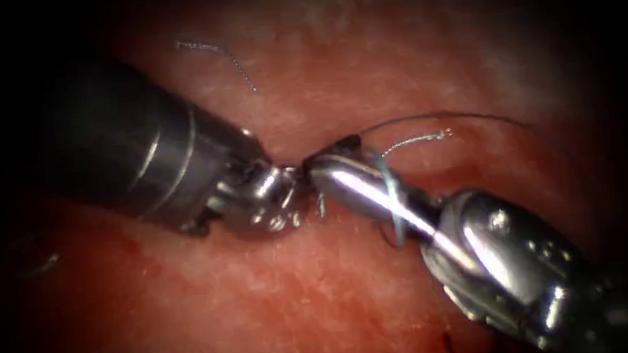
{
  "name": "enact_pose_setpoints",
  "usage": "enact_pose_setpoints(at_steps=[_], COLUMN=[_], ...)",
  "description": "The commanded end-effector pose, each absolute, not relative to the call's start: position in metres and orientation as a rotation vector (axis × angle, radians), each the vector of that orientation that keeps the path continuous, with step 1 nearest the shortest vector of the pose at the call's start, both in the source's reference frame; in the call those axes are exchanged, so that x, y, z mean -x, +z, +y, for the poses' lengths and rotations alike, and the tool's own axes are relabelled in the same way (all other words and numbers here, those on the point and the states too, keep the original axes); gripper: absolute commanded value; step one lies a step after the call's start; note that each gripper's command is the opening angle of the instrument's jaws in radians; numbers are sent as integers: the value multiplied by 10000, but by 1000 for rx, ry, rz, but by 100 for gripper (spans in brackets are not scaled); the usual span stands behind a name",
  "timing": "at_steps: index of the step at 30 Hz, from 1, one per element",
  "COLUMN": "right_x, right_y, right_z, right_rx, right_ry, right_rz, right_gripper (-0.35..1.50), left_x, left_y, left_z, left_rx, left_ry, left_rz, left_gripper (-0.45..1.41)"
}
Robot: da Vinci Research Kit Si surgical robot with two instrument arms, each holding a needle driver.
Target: Wound Closure
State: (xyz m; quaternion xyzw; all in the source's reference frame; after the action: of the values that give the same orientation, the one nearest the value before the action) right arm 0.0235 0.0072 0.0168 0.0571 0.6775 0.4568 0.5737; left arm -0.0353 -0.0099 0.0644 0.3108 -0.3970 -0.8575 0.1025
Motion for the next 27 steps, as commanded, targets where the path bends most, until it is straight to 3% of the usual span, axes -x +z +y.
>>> enact_pose_setpoints(at_steps=[1, 18, 27], right_x=[-235, -206, -222], right_y=[170, 235, 249], right_z=[60, 40, 29], right_rx=[-127, -125, -247], right_ry=[1131, 1397, 1176], right_rz=[1569, 1230, 1171], right_gripper=[-18, -30, -23], left_x=[355, 352, 355], left_y=[648, 625, 621], left_z=[-110, -127, -112], left_rx=[-921, -929, -939], left_ry=[-2530, -2549, -2563], left_rz=[-1166, -1157, -1164], left_gripper=[-45, -45, -45])
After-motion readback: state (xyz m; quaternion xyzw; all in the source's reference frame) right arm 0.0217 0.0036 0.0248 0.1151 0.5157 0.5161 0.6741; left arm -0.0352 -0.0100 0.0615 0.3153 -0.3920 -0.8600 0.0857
